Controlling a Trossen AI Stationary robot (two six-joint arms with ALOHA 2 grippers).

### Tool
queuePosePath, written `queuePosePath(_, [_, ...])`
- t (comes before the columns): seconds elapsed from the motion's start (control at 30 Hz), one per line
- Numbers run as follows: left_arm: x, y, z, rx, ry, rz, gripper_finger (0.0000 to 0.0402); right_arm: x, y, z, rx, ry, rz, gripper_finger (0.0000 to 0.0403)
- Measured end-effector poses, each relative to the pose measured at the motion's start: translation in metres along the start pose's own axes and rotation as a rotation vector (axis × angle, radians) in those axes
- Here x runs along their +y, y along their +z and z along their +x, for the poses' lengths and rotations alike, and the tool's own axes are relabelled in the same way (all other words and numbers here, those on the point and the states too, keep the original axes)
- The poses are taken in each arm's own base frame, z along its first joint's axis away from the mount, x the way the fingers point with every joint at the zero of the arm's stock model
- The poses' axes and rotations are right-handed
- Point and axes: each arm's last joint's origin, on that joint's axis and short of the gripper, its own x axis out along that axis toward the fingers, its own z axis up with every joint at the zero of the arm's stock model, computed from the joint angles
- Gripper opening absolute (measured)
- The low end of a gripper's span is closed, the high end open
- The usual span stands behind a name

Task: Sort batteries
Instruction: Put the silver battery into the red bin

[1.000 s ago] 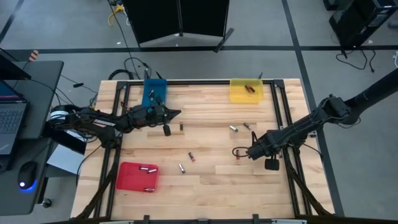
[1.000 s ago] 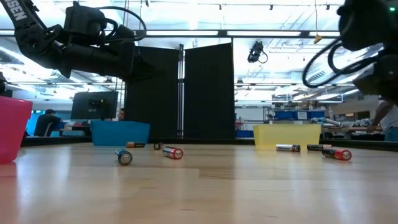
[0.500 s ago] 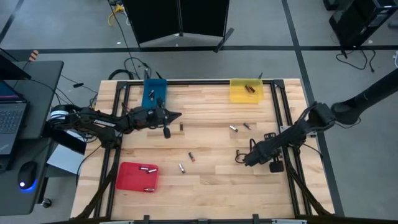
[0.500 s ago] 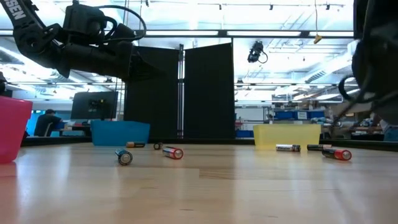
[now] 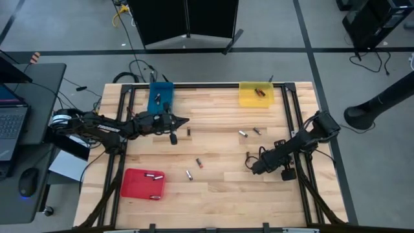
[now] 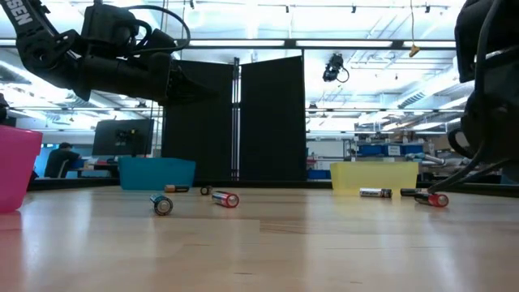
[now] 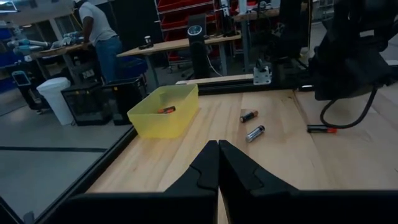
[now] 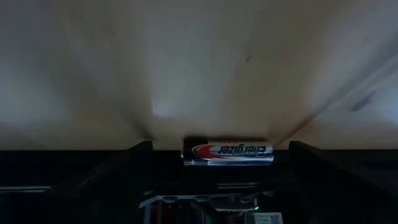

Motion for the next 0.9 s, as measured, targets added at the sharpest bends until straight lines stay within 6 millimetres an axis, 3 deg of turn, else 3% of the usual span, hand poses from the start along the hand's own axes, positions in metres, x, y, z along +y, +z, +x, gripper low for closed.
queuePosePath(0.23, [0.0, 0.0, 0.0, 0.0, 0.0, 0.0, 0.0012, -0.002, -0.002, 0.007, 0.033, 0.007, 0.017, 0.034])
queuePosePath(0.6, [0.0, 0.0, 0.0, 0.0, 0.0, -0.001, 0.0012, -0.002, -0.004, 0.008, 0.051, 0.023, 0.021, 0.0229])
queuePosePath(0.9, [0.0, 0.0, 0.0, 0.0, 0.0, -0.002, 0.0012, 0.003, 0.002, -0.007, 0.006, 0.035, 0.009, 0.0241])
